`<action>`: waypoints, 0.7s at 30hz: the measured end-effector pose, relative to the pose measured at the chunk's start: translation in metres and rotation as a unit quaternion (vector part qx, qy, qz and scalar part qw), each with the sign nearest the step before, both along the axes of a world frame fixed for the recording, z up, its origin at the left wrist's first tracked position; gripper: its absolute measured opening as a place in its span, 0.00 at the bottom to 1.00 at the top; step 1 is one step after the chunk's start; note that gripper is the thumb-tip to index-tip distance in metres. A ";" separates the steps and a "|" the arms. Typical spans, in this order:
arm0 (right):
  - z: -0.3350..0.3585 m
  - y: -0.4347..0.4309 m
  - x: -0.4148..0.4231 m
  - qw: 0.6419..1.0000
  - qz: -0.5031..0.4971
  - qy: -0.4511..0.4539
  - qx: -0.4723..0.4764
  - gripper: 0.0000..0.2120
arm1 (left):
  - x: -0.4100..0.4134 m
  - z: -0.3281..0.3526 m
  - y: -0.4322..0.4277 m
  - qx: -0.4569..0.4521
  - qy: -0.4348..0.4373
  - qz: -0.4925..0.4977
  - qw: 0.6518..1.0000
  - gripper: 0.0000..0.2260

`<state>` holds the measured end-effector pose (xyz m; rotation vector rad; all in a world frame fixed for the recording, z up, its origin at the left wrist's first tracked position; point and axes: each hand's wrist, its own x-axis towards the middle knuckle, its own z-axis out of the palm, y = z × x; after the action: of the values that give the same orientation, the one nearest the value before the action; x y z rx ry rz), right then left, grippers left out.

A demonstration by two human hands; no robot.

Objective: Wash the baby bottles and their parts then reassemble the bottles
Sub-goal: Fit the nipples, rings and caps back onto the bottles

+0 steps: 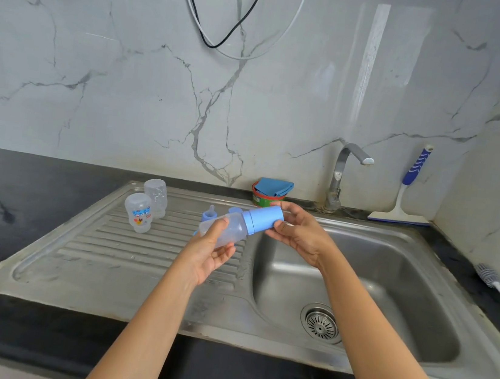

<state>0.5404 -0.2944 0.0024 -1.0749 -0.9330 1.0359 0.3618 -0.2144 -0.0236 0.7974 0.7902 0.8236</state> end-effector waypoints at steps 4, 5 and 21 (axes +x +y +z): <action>0.005 0.004 -0.001 1.000 0.013 -0.011 0.005 0.16 | -0.005 0.001 0.001 0.009 -0.023 -0.008 1.000 0.14; 0.008 0.006 -0.002 1.000 0.011 -0.022 0.004 0.16 | -0.006 0.001 0.001 0.011 -0.028 -0.009 0.999 0.13; 0.009 0.045 -0.042 0.955 -0.147 -0.206 -0.157 0.24 | -0.025 -0.011 0.007 0.091 -0.017 0.055 0.994 0.07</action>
<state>0.4981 -0.2494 0.0109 -1.6869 -0.9149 0.7363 0.3372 -0.2072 -0.0350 0.9053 0.7416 1.0160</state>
